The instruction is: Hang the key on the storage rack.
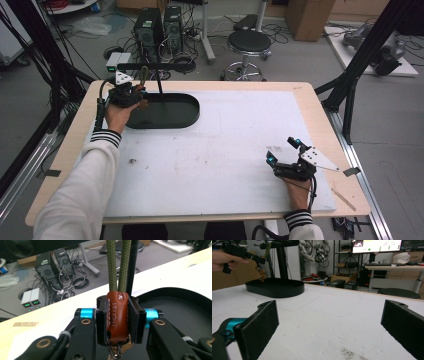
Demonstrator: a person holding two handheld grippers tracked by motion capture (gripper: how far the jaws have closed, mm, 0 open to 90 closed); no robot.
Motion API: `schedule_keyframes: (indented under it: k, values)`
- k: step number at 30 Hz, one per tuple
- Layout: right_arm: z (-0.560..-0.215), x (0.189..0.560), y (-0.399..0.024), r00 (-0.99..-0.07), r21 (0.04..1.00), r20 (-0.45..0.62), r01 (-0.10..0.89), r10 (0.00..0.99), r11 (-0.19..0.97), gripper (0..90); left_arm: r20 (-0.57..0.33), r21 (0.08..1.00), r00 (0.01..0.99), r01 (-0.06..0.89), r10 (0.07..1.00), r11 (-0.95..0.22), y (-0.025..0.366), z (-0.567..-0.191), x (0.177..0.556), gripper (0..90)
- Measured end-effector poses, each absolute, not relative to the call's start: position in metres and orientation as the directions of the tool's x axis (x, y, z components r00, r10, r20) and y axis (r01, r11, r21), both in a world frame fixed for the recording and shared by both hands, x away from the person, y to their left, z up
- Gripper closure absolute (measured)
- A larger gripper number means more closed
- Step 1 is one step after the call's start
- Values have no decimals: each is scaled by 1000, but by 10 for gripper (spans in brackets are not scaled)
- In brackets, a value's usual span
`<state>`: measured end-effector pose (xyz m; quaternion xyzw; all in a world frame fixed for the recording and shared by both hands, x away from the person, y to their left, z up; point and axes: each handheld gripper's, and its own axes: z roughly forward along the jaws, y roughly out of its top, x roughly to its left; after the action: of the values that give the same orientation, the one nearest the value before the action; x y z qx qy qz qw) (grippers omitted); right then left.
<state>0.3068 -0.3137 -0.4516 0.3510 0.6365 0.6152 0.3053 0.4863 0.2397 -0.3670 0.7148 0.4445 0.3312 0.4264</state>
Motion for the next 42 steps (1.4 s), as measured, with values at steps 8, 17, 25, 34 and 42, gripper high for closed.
schedule_keyframes:
  k: [8, 17, 25, 34, 42]
  values:
    - [-452, 307, -312, -570, 997, 31, 72, 821, 11, 4, -16, 929, 534, 320, 846, -184, 253, -362, 450, 121]
    - [-451, 306, -311, -563, 998, 16, 65, 826, 25, 4, 0, 971, 605, 192, 796, -146, 275, -363, 383, 17]
    - [-452, 306, -312, -565, 997, 23, 69, 825, 19, 5, -9, 990, 628, 117, 778, -83, 287, -393, 332, 17]
    - [-452, 306, -311, -562, 998, 19, 67, 827, 23, 4, -37, 996, 647, 89, 762, -27, 289, -430, 296, 17]
    - [-451, 306, -310, -563, 997, 11, 66, 827, 31, 5, -24, 1000, 643, 20, 766, 16, 293, -448, 277, 17]
